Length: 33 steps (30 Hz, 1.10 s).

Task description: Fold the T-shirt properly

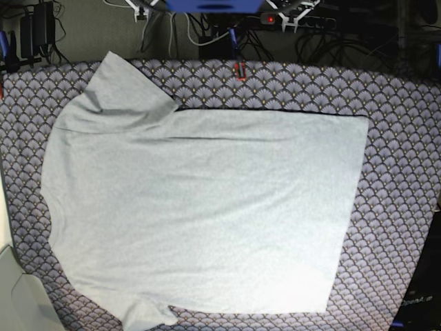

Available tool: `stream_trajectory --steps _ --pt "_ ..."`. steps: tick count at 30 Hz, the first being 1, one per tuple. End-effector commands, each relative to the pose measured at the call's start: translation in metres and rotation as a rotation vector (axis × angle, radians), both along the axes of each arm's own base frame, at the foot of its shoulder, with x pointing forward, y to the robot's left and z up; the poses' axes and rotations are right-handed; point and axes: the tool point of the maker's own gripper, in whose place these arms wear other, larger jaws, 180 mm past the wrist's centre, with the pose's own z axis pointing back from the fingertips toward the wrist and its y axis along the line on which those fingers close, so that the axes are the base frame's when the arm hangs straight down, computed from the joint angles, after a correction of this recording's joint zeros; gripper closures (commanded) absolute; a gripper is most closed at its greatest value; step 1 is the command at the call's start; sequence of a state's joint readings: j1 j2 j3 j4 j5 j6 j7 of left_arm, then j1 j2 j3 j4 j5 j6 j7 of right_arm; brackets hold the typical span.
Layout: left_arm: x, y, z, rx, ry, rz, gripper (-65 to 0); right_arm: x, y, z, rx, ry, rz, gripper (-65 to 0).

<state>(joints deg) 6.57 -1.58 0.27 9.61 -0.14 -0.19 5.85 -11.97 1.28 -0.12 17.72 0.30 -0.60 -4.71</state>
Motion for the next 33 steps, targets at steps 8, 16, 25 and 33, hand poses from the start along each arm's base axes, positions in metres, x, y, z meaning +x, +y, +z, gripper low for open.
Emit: stream_trajectory --steps 8,16,25,33 --pt "-0.017 0.020 0.029 0.016 -0.150 -0.039 -0.3 -0.006 -0.013 0.044 -0.019 -0.180 0.024 0.0" --pt "0.014 0.022 0.114 -0.005 -0.427 -0.108 -0.3 0.008 -0.027 0.106 -0.046 -0.344 0.071 0.0" --pt "0.068 -0.003 0.233 -0.069 -0.727 -0.160 -0.4 0.064 -0.065 0.203 -0.155 -0.515 0.065 0.0" --pt "0.112 0.004 0.299 -0.039 -0.919 -0.140 -4.3 0.131 -0.087 0.268 -0.238 -0.624 0.044 -2.5"
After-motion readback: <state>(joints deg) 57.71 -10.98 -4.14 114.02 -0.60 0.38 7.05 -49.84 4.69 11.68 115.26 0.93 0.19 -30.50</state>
